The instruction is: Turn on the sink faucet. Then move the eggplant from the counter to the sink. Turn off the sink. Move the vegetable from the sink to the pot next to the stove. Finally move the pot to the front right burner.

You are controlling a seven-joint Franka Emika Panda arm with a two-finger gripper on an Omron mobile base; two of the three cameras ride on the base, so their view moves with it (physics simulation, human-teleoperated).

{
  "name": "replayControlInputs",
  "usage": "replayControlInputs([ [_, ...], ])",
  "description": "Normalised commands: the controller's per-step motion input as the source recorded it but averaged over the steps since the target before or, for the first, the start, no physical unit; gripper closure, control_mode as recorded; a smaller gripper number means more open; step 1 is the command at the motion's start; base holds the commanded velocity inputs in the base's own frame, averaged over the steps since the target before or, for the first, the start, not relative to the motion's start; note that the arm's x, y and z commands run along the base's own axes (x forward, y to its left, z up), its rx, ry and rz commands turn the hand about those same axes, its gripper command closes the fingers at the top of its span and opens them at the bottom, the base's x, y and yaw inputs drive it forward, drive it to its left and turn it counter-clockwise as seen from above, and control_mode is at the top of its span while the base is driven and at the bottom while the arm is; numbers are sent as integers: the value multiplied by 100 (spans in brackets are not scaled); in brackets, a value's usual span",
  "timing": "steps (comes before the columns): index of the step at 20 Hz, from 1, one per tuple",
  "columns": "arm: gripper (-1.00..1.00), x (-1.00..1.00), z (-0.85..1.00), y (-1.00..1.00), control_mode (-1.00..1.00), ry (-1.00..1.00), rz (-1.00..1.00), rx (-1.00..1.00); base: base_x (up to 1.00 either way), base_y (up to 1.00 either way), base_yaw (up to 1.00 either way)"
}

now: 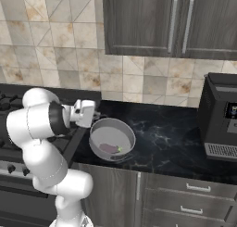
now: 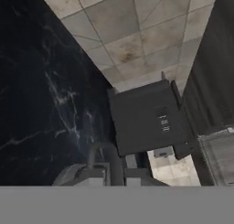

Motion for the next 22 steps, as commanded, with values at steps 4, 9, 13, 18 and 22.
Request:
replayControlInputs([
  [4,100,0,-2,12,-100,13,-2,-17,0,0,0],
  [9,100,0,7,14,-100,20,-1,-22,0,0,0],
  [13,100,0,46,11,-100,20,0,-20,0,0,0],
  [18,100,0,38,16,-100,17,0,-19,0,0,0],
  [22,100,-10,29,26,-100,9,0,-17,0,0,0],
])
